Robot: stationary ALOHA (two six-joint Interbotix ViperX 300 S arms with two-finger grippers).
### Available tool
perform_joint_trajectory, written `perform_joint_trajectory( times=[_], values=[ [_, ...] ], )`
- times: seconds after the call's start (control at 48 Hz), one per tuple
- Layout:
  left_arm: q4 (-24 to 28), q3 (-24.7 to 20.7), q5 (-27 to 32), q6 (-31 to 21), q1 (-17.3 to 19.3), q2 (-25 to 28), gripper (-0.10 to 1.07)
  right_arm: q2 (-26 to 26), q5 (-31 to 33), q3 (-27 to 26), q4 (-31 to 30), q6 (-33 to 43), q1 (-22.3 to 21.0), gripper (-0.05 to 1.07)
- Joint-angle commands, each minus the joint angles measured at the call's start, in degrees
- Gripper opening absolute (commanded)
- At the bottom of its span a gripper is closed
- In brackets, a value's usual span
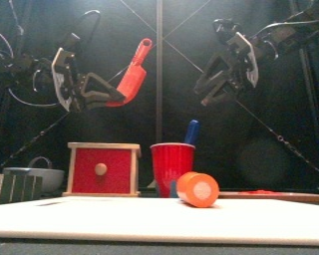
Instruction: Cut carrot
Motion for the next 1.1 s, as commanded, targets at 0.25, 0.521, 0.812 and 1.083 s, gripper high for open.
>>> perform_joint_trajectory(
  times=[0.25,0.521,0.812,1.083],
  values=[
    [0.0,-1.1,-0.3,0.1,-0.1,-0.4,0.26,-0.1,8.6,-11.4,22.1,-21.0,4.5,0.98],
    [0.5,-1.1,3.0,0.2,-1.8,-0.4,0.26,-1.9,4.3,-15.7,25.5,-21.3,2.8,0.98],
    [6.5,-3.1,15.6,0.3,-5.4,-0.4,0.26,-6.4,1.1,-14.5,31.9,-22.1,-0.9,0.98],
    [8.3,-6.9,28.7,0.3,-6.3,0.0,0.26,-6.4,-3.9,-10.5,33.7,-22.2,-0.7,0.98]
  ],
)
